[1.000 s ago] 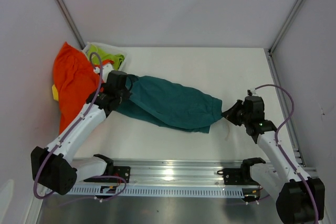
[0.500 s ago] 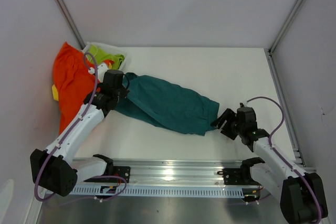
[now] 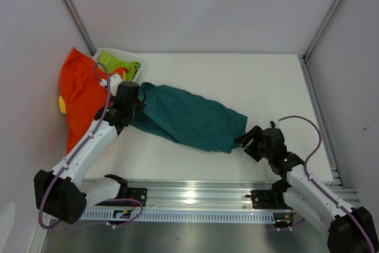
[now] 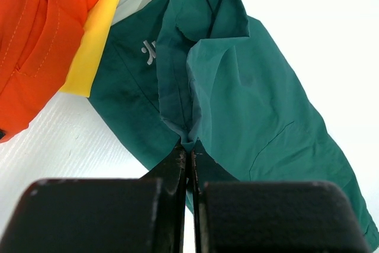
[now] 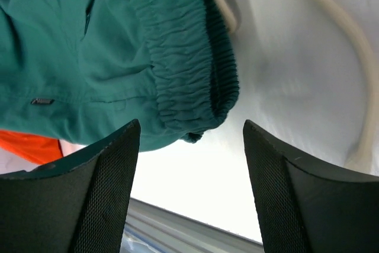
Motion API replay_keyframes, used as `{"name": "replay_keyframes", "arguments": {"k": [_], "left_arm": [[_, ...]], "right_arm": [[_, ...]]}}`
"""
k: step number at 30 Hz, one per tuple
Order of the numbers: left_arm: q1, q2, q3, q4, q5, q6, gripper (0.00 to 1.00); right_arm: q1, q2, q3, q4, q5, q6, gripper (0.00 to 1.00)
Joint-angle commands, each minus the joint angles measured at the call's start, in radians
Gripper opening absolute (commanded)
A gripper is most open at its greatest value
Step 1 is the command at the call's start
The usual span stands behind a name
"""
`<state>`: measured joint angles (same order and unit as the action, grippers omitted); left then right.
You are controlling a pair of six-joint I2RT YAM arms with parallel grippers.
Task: Fold and stack the shorts
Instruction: Flatten the shorts out
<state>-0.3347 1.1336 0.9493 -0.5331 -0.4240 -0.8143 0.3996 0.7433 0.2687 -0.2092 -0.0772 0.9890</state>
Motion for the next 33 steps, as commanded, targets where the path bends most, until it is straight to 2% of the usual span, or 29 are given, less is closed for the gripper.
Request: {"name": "replay_keyframes", "arguments": {"k": [1,6,12,21,24,27,28,30,31,32,33], "left_arm": [[0.011,-0.04,-0.012,0.036,-0.015,-0.036,0.0],[0.011,-0.067,-0.035,0.048,-0.016,-0.045,0.0],[0.011,-0.077,-0.037,0.05,-0.013,-0.045,0.0],[0.011,-0.083,-0.049,0.056,-0.016,-0.051,0.0],[0.011,-0.089,-0.053,0.062,-0.018,-0.054,0.0],[0.011,-0.092,-0.055,0.059,-0.018,-0.055,0.0],[0.011,-0.092,-0.053,0.058,-0.018,-0.056,0.0],[0.011,-0.095,-0.053,0.058,-0.018,-0.056,0.0],[0.011,-0.095,-0.055,0.058,-0.019,-0.056,0.0],[0.011,-0.097,-0.052,0.058,-0.018,-0.056,0.0],[0.011,-0.097,-0.044,0.058,-0.016,-0.054,0.0]], "right_arm": [[0.043,-0.012,-0.017,0.054,0.137,0.121,0.72],[0.091,-0.051,-0.049,0.094,0.24,0.227,0.71],[0.107,-0.039,-0.071,0.132,0.306,0.277,0.65],[0.131,0.013,-0.091,0.198,0.343,0.323,0.61],[0.143,0.019,-0.098,0.221,0.361,0.338,0.56],[0.15,0.034,-0.094,0.243,0.369,0.346,0.46],[0.148,0.045,-0.092,0.249,0.369,0.347,0.36],[0.148,0.056,-0.08,0.257,0.378,0.343,0.25],[0.148,0.057,-0.068,0.242,0.381,0.335,0.07],[0.145,0.05,-0.053,0.223,0.396,0.324,0.0],[0.139,0.044,-0.03,0.211,0.405,0.288,0.0]]}}
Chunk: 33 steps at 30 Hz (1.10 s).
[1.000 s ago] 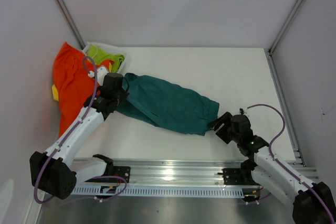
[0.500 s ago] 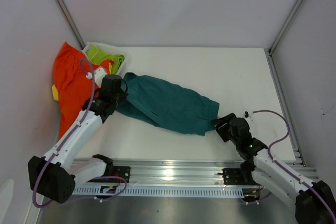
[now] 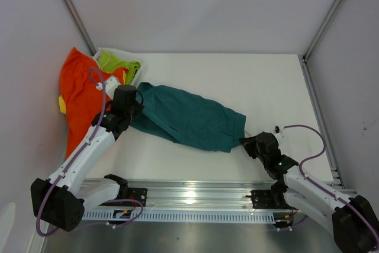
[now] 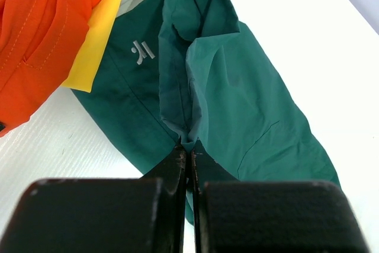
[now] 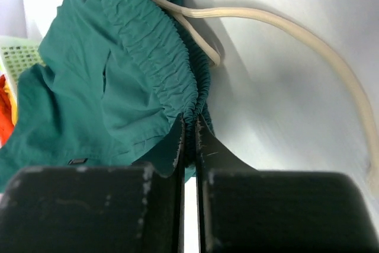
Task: Fold and stack the shorts
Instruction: Flatten the shorts out
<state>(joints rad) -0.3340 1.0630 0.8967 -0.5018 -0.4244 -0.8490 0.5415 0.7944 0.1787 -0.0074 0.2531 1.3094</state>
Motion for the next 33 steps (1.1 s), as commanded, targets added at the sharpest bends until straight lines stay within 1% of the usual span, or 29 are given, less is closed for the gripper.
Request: {"name": "replay_keyframes", "arguments": {"k": [1,3,4,5,7,8,9,10,11,12,15,17,18,20,21,22,24,29,30,33], "left_arm": [[0.01,-0.026,0.014,0.022,-0.02,-0.015,0.0],[0.015,-0.02,0.06,0.006,-0.025,-0.012,0.0],[0.018,-0.014,0.077,-0.001,-0.024,-0.006,0.0],[0.032,-0.008,0.137,-0.006,-0.013,-0.002,0.0],[0.055,0.034,0.182,-0.009,0.01,0.01,0.0],[0.087,0.054,0.215,-0.027,0.051,0.011,0.0],[0.102,0.075,0.316,-0.044,0.071,0.01,0.0],[0.114,0.113,0.35,-0.062,0.087,0.011,0.0],[0.131,0.123,0.381,-0.099,0.093,0.011,0.0],[0.135,0.127,0.46,-0.11,0.09,0.011,0.0],[0.145,0.098,0.524,-0.121,0.101,0.018,0.0],[0.157,0.072,0.55,-0.133,0.124,0.024,0.0],[0.158,0.065,0.597,-0.156,0.137,0.025,0.0],[0.158,0.043,0.629,-0.179,0.15,0.031,0.0],[0.158,0.037,0.674,-0.19,0.154,0.033,0.0],[0.158,0.025,0.686,-0.214,0.162,0.037,0.0],[0.158,-0.016,0.729,-0.234,0.167,0.039,0.0],[0.158,-0.121,0.795,-0.303,0.144,0.05,0.0],[0.158,-0.133,0.838,-0.317,0.142,0.051,0.0],[0.159,-0.187,0.896,-0.369,0.145,0.057,0.0]], "right_arm": [[-0.009,-0.015,0.118,-0.061,0.084,-0.057,0.0],[-0.047,-0.035,0.184,-0.104,0.092,-0.135,0.0],[-0.072,-0.037,0.243,-0.106,0.075,-0.169,0.0],[-0.15,-0.026,0.27,-0.1,0.004,-0.197,0.0],[-0.246,0.014,0.361,-0.06,-0.11,-0.258,0.0],[-0.346,0.047,0.402,-0.065,-0.232,-0.271,0.0],[-0.382,0.118,0.445,-0.069,-0.294,-0.285,0.0],[-0.409,0.146,0.49,-0.091,-0.334,-0.32,0.0],[-0.425,0.164,0.572,-0.106,-0.363,-0.337,0.0],[-0.428,0.173,0.606,-0.117,-0.362,-0.357,0.0],[-0.43,0.151,0.711,-0.166,-0.365,-0.407,0.0],[-0.431,0.125,0.775,-0.235,-0.37,-0.447,0.0],[-0.431,0.115,0.833,-0.25,-0.379,-0.463,0.0],[-0.433,0.101,0.901,-0.314,-0.403,-0.49,0.0],[-0.433,0.098,0.96,-0.33,-0.422,-0.492,0.0],[-0.433,0.095,0.988,-0.376,-0.436,-0.493,0.0],[-0.433,0.071,1.036,-0.396,-0.485,-0.489,0.0],[-0.433,-0.021,1.111,-0.505,-0.495,-0.484,0.0],[-0.433,-0.053,1.125,-0.519,-0.495,-0.481,0.0],[-0.433,-0.092,1.194,-0.603,-0.505,-0.481,0.0]]}}
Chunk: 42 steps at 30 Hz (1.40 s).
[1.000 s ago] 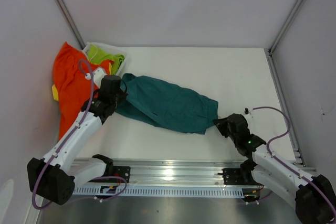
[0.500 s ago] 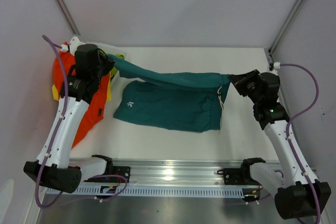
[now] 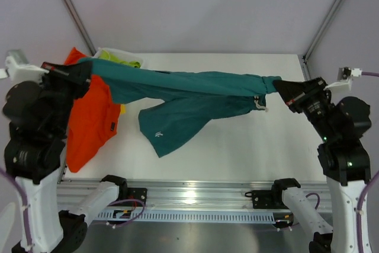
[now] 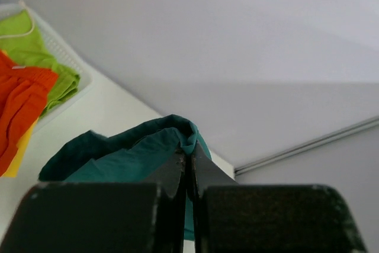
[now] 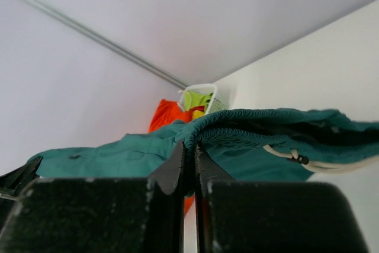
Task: Fold and stack the shorts
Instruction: Flatten the shorts out
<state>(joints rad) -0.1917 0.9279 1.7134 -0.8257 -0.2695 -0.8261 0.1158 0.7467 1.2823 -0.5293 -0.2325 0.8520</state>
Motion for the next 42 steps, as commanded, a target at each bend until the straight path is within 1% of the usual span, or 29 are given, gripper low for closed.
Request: {"name": "replay_keyframes", "arguments": {"k": [1,3,7,10,12,14,15,17,18,19,20,22,23,25,26,27,28,29,30,31,32,33,35,37,38,39,40,41,42], "left_arm": [[0.015,-0.063,0.087,-0.056,-0.007,0.035,0.0],[0.015,-0.086,0.106,-0.081,-0.004,0.03,0.0],[0.015,-0.153,0.094,-0.084,-0.017,0.028,0.0],[0.015,-0.138,0.091,-0.081,-0.005,0.035,0.0],[0.017,-0.1,0.065,-0.061,0.024,0.031,0.0],[0.015,-0.074,-0.004,-0.032,0.035,0.025,0.0],[0.015,-0.07,-0.026,0.017,0.032,0.025,0.0],[0.015,-0.046,-0.102,0.068,0.016,0.027,0.0],[0.015,-0.025,-0.112,0.088,0.007,0.027,0.0],[0.015,0.0,-0.123,0.118,0.0,0.033,0.0],[0.015,0.064,-0.12,0.129,-0.002,0.033,0.0],[0.017,0.133,-0.094,0.158,0.01,0.036,0.0],[0.018,0.199,-0.063,0.169,0.015,0.041,0.0],[0.017,0.262,0.003,0.187,0.01,0.056,0.0],[0.017,0.293,0.065,0.186,0.0,0.062,0.0],[0.018,0.352,0.13,0.181,-0.023,0.068,0.0],[0.031,0.385,0.165,0.177,-0.027,0.076,0.0],[0.041,0.416,0.264,0.175,-0.022,0.076,0.0],[0.05,0.475,0.294,0.183,-0.007,0.077,0.0],[0.063,0.508,0.325,0.189,0.037,0.073,0.0],[0.086,0.538,0.389,0.195,0.065,0.068,0.0],[0.092,0.563,0.435,0.204,0.087,0.068,0.0],[0.097,0.606,0.472,0.232,0.117,0.077,0.0],[0.097,0.592,0.453,0.255,0.128,0.088,0.0],[0.098,0.576,0.366,0.299,0.151,0.09,0.0],[0.098,0.548,0.32,0.334,0.162,0.09,0.0],[0.098,0.484,0.267,0.379,0.176,0.09,0.0],[0.098,0.447,0.109,0.426,0.208,0.088,0.0],[0.098,0.415,0.057,0.494,0.217,0.087,0.0]], "right_arm": [[-0.007,-0.052,0.106,-0.096,-0.03,-0.022,0.0],[-0.005,-0.084,0.14,-0.127,-0.037,-0.013,0.0],[-0.007,-0.131,0.16,-0.167,-0.033,0.013,0.0],[-0.007,-0.119,0.146,-0.181,-0.031,0.015,0.0],[-0.007,-0.107,0.097,-0.146,-0.057,0.024,0.0],[-0.007,-0.092,0.054,-0.086,-0.064,0.039,0.0],[-0.007,-0.084,0.014,-0.068,-0.065,0.042,0.0],[-0.005,-0.034,-0.014,-0.019,-0.06,0.039,0.0],[-0.007,-0.011,-0.038,0.006,-0.064,0.038,0.0],[-0.007,0.047,-0.046,0.047,-0.065,0.038,0.0],[-0.008,0.078,-0.047,0.07,-0.073,0.032,0.0],[-0.008,0.144,-0.029,0.138,-0.08,0.032,0.0],[-0.01,0.213,-0.014,0.159,-0.083,0.03,0.0],[-0.019,0.285,0.063,0.202,-0.097,0.027,0.0],[-0.022,0.363,0.093,0.213,-0.119,0.024,0.0],[-0.03,0.399,0.151,0.228,-0.128,0.024,0.0],[-0.048,0.475,0.178,0.274,-0.169,0.031,0.0],[-0.067,0.514,0.201,0.302,-0.206,0.047,0.0],[-0.082,0.554,0.219,0.351,-0.241,0.08,0.0],[-0.106,0.592,0.274,0.394,-0.27,0.099,0.0],[-0.119,0.632,0.302,0.414,-0.33,0.113,0.0],[-0.142,0.687,0.322,0.455,-0.358,0.125,0.0],[-0.163,0.71,0.359,0.506,-0.386,0.131,0.0],[-0.18,0.715,0.359,0.56,-0.41,0.122,0.0],[-0.205,0.711,0.333,0.569,-0.43,0.127,0.0],[-0.218,0.701,0.298,0.601,-0.442,0.139,0.0],[-0.231,0.676,0.257,0.679,-0.456,0.174,0.0],[-0.241,0.665,0.183,0.695,-0.476,0.183,0.0],[-0.254,0.651,0.148,0.701,-0.481,0.182,0.0]]}}
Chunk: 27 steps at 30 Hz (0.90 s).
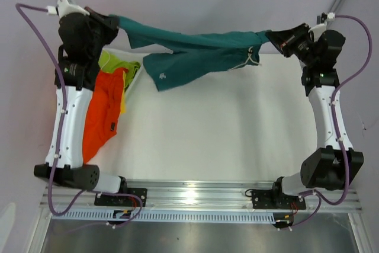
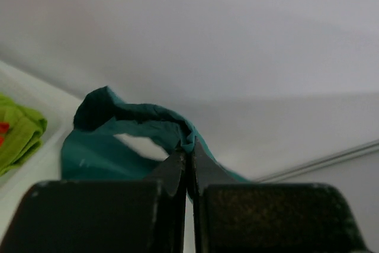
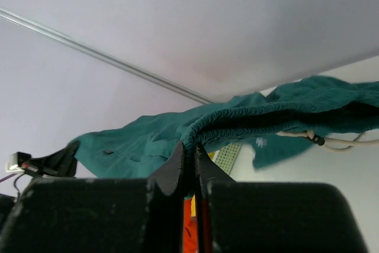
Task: Fold and stack the shorts
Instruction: Flatten the shorts out
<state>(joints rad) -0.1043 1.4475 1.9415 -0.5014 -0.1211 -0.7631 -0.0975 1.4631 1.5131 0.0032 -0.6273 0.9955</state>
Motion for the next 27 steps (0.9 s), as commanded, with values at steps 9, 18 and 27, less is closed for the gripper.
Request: {"name": "replay_keyframes", "arguments": {"k": [9,18,27], "left_arm": [[0.003,-0.523,-0.798,0.281,0.113,-0.033,0.0],[0.002,-0.886,-1.088,0.1,0.103,0.011,0.0],[0.002,-0.995,-1.185,-0.126,0.02,-0.002,0.0]], "right_arm": [[-0.065,-0.366,-0.592,0.144,-0.045,-0.038,0.0],[-0.035,-0.869,-0.93,-0.249,0.061,-0.09,0.0],[0.053,-1.173,-0.97,-0.777,0.227,-0.081,0.0]]}}
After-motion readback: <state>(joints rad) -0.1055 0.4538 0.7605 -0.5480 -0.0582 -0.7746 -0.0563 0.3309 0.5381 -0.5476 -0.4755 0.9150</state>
